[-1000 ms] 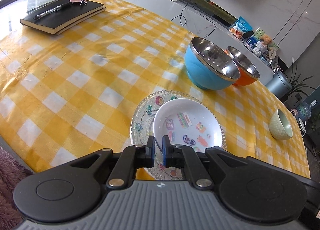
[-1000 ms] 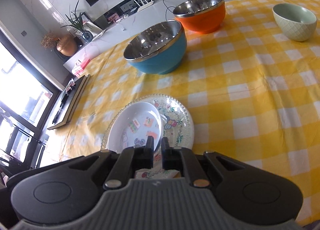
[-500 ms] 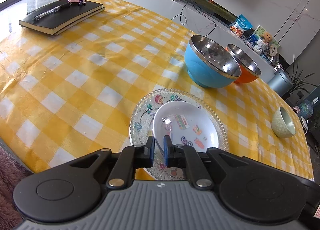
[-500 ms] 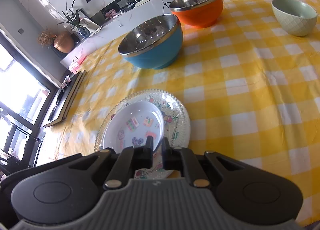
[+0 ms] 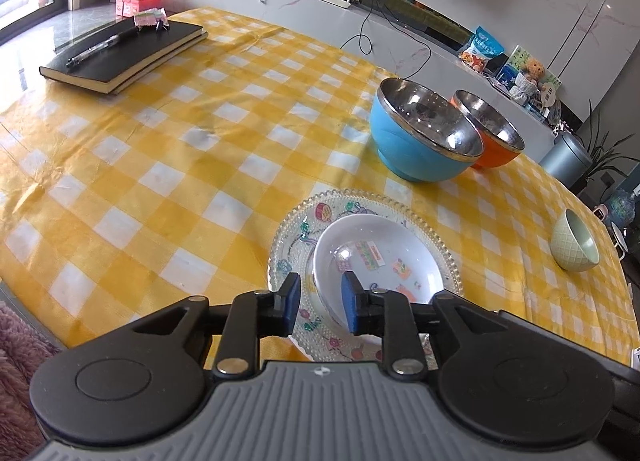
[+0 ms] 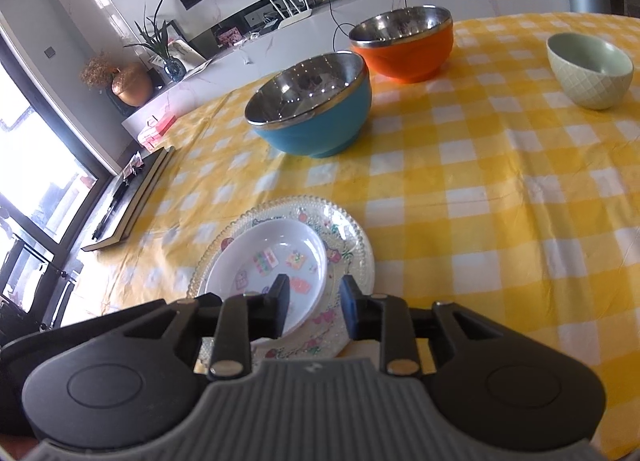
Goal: Organize plates and bowls
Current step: 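Open both grippers to release the sticker plate rim, then move both grippers to the blue steel bowl and close on its rim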
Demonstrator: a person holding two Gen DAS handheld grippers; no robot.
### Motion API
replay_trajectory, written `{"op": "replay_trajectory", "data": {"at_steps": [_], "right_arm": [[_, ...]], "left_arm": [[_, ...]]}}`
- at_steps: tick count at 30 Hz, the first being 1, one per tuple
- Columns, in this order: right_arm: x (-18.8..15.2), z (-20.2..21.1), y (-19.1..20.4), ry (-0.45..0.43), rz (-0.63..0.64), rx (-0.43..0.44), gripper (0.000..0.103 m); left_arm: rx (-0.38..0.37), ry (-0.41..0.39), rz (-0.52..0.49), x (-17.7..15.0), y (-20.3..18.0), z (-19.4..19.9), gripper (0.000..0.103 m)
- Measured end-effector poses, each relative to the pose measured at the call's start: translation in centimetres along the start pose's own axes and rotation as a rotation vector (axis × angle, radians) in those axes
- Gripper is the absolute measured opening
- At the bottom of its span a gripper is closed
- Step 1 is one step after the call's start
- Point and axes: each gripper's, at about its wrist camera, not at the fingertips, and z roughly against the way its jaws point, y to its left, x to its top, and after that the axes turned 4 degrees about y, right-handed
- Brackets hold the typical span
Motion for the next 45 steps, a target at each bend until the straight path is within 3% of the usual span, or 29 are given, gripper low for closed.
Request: {"op": "replay_trajectory", "data": {"at_steps": [6,10,15,18,20,24,29,32,37,45], "right_arm": [[0.2,0.8,0.2,-0.028,0.035,-0.023,0.035],[0.8,1.4,0.4,-0.065,0.063,-0.036,0.037],[2.3,2.0,0.6,-0.124,0.104,-0.059,0.045],[3.6,2.1,0.6,-0.167,0.115,-0.092,0.052],[4.6,2.2,0.6,-0.190,0.117,-0.110,0.066],[6.6,1.9,0.7,-0.225,0.114,-0.165,0.078],[9.1,0.7,0.7,-0.214,0.090,-0.268,0.080],[10.3,0.4,0.3,-0.232,0.080,-0.244,0.080],[12.1,-0.8,0.0,-0.240,0.050,-0.233,0.079],[14.3,-4.4,-0.5,-0.185,0.003,-0.207,0.064]], "left_arm": [[0.023,-0.030,0.005,0.3,0.1,0.7,0.034],[-0.034,-0.058,0.001,1.3,-0.3,1.7,0.042],[-0.066,-0.080,-0.001,3.3,-1.2,2.3,0.042],[-0.069,-0.105,-0.029,4.9,-2.3,2.6,0.043],[-0.060,-0.125,-0.063,5.9,-3.3,2.6,0.043],[-0.042,-0.163,-0.130,7.9,-5.1,2.1,0.043],[-0.038,-0.159,-0.216,10.3,-6.8,0.5,0.043],[-0.027,-0.161,-0.219,11.7,-7.1,-0.6,0.046],[-0.053,-0.101,-0.159,14.0,-6.3,-3.2,0.049],[-0.063,-0.076,-0.140,15.0,-4.9,-7.1,0.049]]}}
